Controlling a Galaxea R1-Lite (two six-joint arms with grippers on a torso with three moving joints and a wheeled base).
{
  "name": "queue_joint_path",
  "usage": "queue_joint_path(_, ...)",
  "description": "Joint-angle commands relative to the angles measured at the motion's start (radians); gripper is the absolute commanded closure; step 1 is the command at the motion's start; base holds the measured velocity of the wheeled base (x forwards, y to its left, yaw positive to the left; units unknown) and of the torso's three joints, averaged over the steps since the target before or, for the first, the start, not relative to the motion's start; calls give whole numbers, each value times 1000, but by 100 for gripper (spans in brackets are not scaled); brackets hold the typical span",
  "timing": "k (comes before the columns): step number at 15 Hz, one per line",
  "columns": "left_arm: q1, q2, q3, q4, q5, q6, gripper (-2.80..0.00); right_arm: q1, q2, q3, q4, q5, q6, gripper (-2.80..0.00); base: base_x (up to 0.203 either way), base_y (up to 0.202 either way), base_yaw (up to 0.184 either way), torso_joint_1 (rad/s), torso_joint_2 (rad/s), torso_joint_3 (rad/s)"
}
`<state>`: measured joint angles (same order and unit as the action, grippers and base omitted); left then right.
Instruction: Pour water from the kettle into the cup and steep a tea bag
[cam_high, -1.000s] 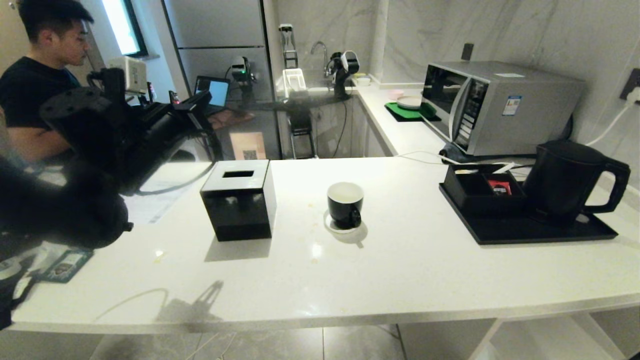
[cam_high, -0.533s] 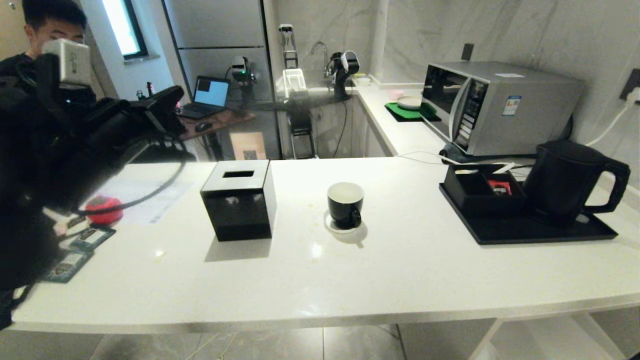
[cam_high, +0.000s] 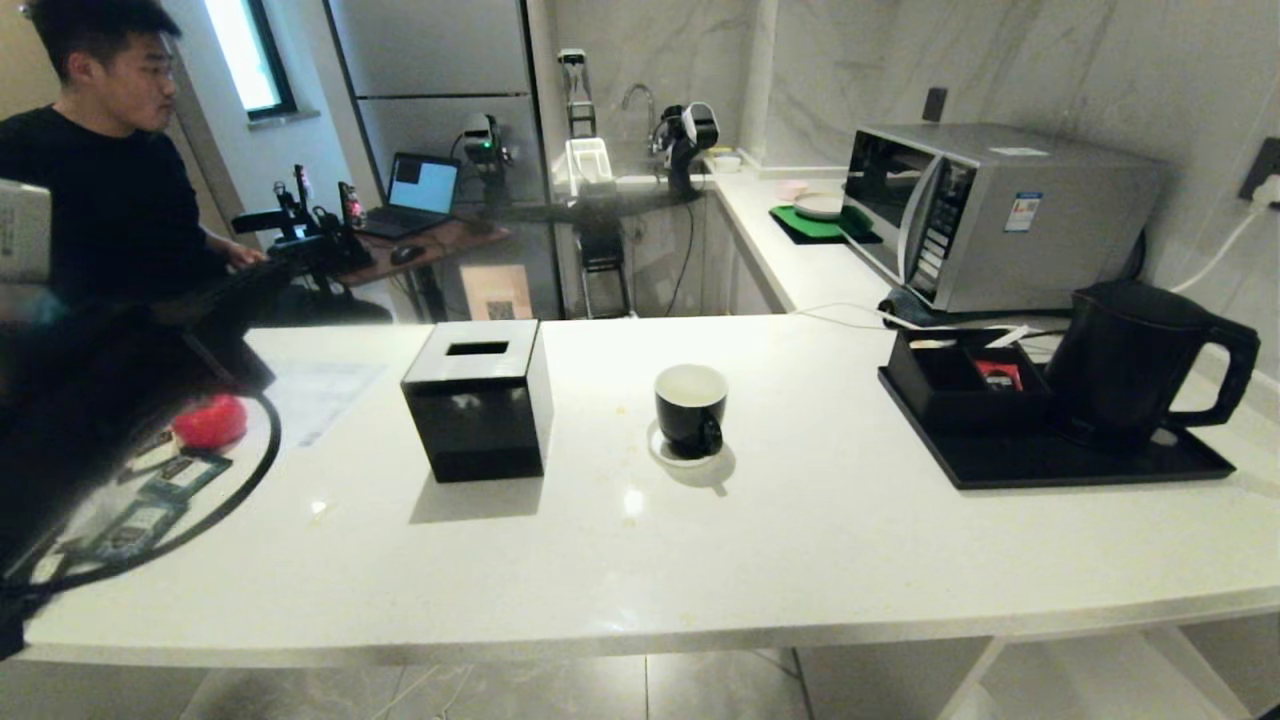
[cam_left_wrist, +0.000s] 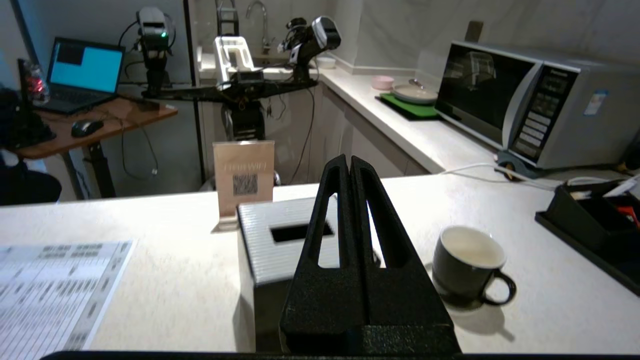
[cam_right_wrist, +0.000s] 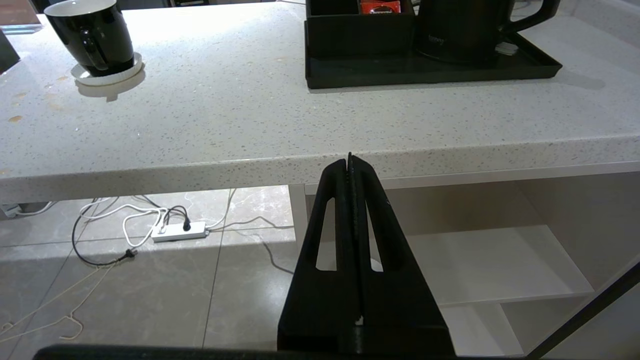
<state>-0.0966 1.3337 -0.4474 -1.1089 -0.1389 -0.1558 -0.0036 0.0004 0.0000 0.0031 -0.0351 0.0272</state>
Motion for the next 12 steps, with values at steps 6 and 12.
queue_joint_path(6, 1, -191, 250, 6, 54, 26, 0, -1, 0, 0, 0, 0, 0, 0, 0, 0, 0, 0, 0, 0)
queue_joint_path(12, 1, -484, 342, 153, 83, 43, 0, 1, 0, 0, 0, 0, 0, 0, 0, 0, 0, 0, 0, 0)
